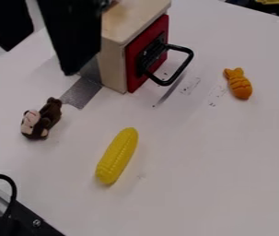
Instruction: Put the yellow corn on the top of the drawer
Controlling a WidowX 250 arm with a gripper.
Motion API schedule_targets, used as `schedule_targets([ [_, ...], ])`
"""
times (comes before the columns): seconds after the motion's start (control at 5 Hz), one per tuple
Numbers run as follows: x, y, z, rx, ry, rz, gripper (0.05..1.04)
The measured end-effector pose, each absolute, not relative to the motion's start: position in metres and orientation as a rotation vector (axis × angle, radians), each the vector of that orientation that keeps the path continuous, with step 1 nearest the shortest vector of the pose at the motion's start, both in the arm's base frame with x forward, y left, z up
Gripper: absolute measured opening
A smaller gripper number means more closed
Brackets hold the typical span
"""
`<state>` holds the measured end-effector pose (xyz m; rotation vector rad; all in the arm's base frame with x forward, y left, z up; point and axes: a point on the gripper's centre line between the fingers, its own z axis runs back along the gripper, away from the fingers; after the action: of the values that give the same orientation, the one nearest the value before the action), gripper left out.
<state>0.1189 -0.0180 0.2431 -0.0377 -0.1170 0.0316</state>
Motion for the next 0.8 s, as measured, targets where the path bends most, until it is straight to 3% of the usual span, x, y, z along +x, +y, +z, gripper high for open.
schedule_targets([
  [0.2,0.117,-0.018,0.239,-0.036,-0.103,0.033,0.997],
  [0.4,0.128,0.002,0.203,-0.002,-0.057,0.05,0.997],
  [0.8,0.168,0.027,0.132,-0.033,-0.056,0.058,0.997],
])
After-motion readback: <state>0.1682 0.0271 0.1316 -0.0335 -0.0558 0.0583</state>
